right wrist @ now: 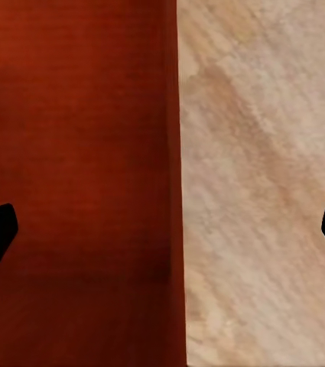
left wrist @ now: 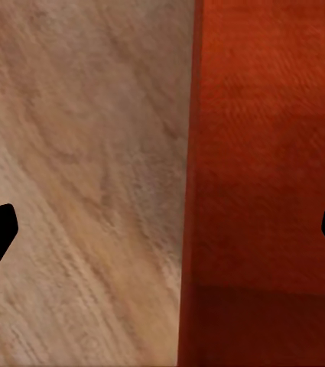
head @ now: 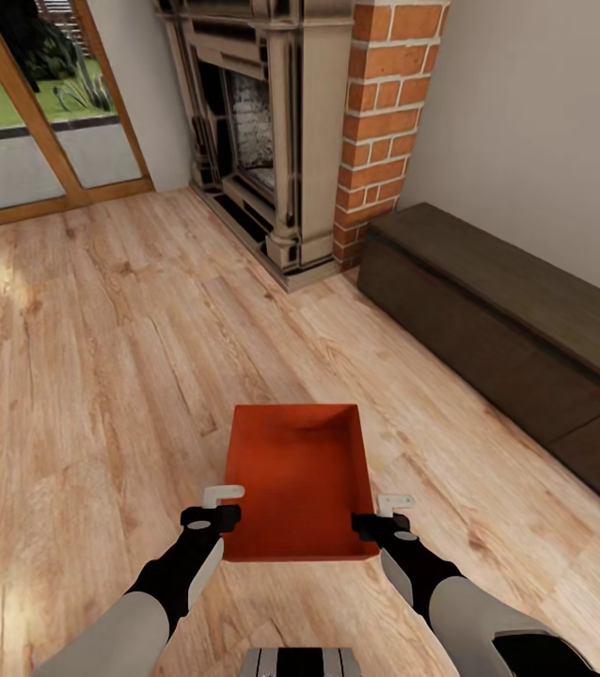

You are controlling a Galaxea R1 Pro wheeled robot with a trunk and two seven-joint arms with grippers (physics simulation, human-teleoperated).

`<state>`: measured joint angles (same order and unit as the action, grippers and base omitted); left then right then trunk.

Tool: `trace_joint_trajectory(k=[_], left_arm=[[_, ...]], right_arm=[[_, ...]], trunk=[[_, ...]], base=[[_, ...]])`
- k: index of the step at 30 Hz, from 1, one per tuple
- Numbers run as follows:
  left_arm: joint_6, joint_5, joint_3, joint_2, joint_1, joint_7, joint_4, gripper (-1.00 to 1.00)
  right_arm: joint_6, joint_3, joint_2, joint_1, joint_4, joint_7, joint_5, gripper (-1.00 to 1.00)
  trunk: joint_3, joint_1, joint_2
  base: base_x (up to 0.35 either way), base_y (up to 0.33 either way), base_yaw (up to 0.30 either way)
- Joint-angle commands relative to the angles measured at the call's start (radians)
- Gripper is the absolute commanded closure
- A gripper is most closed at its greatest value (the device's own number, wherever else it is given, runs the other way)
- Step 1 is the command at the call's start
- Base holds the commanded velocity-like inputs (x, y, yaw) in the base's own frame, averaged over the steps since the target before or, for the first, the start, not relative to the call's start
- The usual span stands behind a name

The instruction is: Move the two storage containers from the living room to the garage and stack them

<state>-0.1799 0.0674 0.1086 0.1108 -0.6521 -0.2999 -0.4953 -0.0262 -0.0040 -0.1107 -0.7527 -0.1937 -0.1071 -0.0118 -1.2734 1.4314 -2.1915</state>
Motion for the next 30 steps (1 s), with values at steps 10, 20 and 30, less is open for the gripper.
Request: trace_joint_trajectory(k=[10, 20, 30], left_arm=[[-0.007, 0.010, 0.008, 0.000, 0.000, -0.007, -0.002, -1.00], [-0.009, 0.012, 0.008, 0.000, 0.000, -0.007, 0.000, -1.00], [-0.010, 0.012, 0.007, 0.000, 0.000, -0.007, 0.007, -1.00]], right_arm=[[-0.002, -0.002, 0.002, -0.001, -0.001, -0.004, 0.001, -1.00], [-0.003, 0.000, 0.003, -0.001, -0.001, -0.003, 0.000, -1.00], [-0.004, 0.000, 0.004, -0.001, -0.001, -0.003, 0.000, -1.00]], trunk=[[-0.032, 0.038, -0.070], [-0.045, 0.054, -0.098], [-0.076, 0.092, -0.168]], base=[[0.000, 0.000, 0.000], [0.000, 0.000, 0.000], [0.000, 0.000, 0.000]])
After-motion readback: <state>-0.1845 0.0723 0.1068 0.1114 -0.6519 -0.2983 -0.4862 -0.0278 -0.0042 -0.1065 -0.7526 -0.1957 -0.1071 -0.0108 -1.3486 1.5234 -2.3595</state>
